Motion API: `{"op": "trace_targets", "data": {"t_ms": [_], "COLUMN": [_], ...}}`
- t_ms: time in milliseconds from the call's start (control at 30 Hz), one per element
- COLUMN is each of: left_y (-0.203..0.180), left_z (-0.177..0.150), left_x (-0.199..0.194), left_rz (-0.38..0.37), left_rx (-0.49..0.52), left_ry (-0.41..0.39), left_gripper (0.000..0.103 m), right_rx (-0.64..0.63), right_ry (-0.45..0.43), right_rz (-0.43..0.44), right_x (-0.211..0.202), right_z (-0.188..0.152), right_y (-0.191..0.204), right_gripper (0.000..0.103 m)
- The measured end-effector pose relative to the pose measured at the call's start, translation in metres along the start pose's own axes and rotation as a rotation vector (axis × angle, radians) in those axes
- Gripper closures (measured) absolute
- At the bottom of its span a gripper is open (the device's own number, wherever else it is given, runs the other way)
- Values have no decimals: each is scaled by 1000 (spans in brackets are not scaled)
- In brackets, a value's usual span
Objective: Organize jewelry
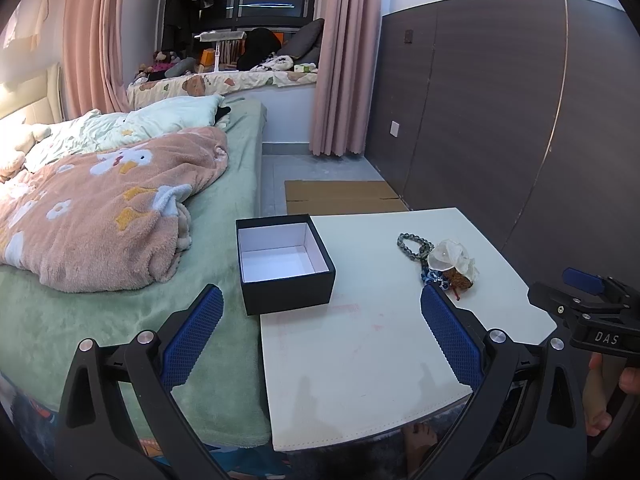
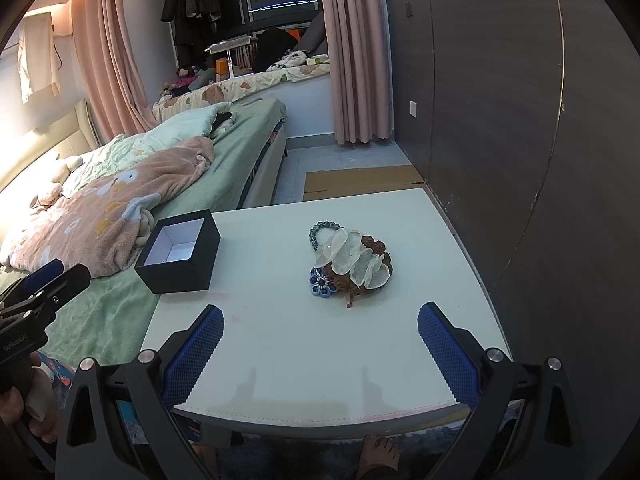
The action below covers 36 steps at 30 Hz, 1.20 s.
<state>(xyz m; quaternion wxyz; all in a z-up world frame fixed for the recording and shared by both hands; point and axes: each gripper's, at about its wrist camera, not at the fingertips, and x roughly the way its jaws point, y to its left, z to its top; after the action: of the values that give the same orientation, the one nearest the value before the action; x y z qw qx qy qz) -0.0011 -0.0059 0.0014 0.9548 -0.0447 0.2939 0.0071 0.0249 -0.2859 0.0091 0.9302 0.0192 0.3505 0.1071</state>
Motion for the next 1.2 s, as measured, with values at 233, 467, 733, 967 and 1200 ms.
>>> {"op": "trace_targets", "data": {"t_ms": [233, 467, 733, 967, 1200], "left_y": [2, 3, 5, 5, 5], "left_z": [0, -1, -1, -1, 0], "left_x": [0, 2, 2, 1, 0], "left_rz": [-1, 1, 4, 6, 6], "left_rx": [-4, -6, -10, -8, -9], "left_ry": [-1, -3, -10, -13, -15], "left_gripper": [4, 4, 4, 4, 4], "right_rx": [0, 0, 0, -3, -2], "right_ry": [0, -2, -3, -5, -5], "right_rz": [0, 2, 2, 3, 3], "right_x": [-1, -1, 0, -1, -1], "right_z": [0, 0, 0, 0, 0], "right_y": [0, 0, 0, 1, 1], "right_gripper": [8, 8, 8, 7, 8]}}
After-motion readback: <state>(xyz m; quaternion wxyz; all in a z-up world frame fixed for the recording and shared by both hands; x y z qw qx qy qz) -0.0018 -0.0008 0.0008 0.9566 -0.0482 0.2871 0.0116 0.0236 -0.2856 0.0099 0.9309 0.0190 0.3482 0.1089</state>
